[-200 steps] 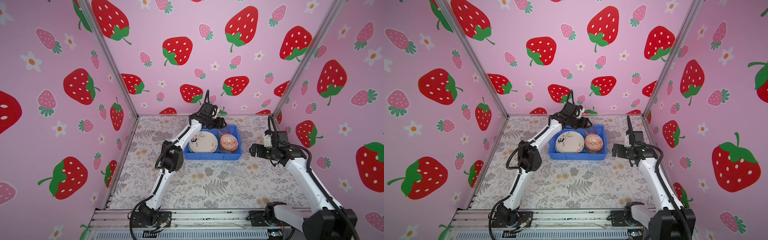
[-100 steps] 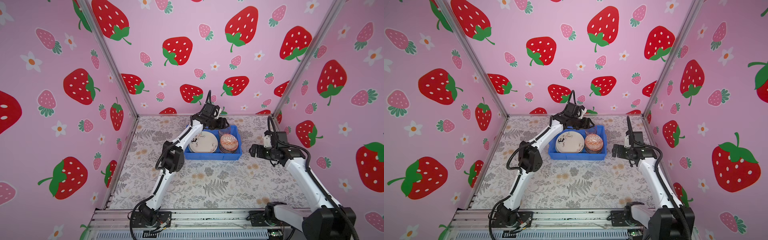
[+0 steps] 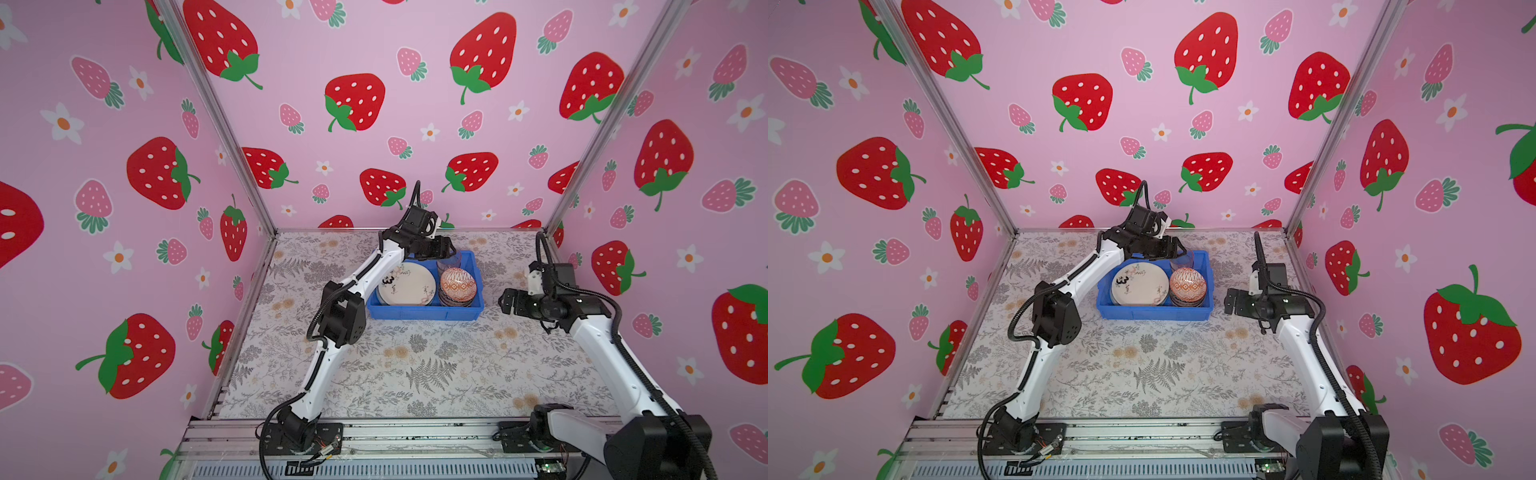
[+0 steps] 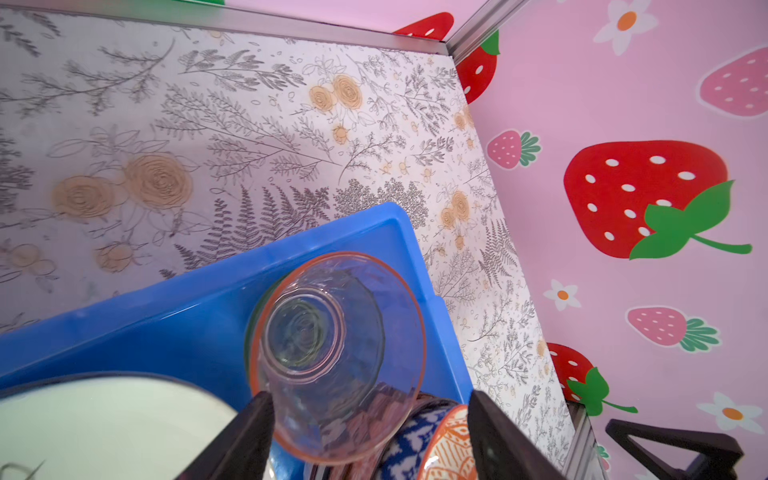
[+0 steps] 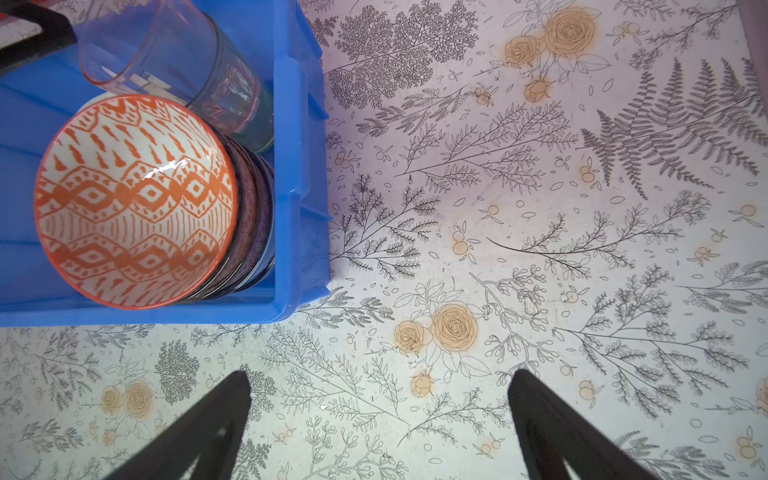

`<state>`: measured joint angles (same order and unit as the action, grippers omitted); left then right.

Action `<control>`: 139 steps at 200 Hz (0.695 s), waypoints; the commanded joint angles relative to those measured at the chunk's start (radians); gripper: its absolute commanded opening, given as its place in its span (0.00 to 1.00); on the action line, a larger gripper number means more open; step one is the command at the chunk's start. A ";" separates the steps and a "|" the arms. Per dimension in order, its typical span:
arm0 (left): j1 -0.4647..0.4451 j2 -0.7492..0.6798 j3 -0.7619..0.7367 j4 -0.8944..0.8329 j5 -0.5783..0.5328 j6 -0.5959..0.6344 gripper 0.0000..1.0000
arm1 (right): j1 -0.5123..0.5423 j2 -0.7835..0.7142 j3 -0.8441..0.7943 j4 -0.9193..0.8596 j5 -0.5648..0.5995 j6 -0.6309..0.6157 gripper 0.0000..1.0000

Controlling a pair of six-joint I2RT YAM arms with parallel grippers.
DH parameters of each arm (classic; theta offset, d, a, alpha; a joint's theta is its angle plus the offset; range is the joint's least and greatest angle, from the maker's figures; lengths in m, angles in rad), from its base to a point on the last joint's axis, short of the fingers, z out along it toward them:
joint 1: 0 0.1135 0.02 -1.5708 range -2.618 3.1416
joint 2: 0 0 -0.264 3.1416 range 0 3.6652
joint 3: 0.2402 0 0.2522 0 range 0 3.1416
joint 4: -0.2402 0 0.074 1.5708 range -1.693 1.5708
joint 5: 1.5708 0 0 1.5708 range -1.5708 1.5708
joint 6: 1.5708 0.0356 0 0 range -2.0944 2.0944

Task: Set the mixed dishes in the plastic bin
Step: 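Lower the pink-rimmed cup into the bin next to the green cup with the left gripper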

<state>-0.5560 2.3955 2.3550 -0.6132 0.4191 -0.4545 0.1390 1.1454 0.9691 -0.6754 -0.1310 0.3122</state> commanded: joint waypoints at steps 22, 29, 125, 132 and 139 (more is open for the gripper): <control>0.040 -0.086 -0.092 -0.014 -0.061 0.019 0.76 | -0.009 -0.007 -0.013 0.000 -0.013 -0.021 0.99; 0.039 -0.074 -0.090 -0.015 -0.057 0.016 0.76 | -0.010 -0.005 -0.013 0.001 -0.017 -0.020 0.99; 0.017 0.059 -0.032 0.069 0.043 -0.089 0.76 | -0.010 0.004 0.006 -0.015 -0.016 -0.018 0.99; 0.015 0.061 -0.032 0.077 0.047 -0.095 0.76 | -0.010 0.005 0.005 -0.012 -0.017 -0.017 0.99; 0.012 0.060 -0.032 0.085 0.053 -0.100 0.77 | -0.010 0.007 0.004 -0.011 -0.018 -0.016 0.99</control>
<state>-0.5323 2.4775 2.2822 -0.5793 0.4324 -0.5255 0.1345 1.1454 0.9691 -0.6762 -0.1436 0.3126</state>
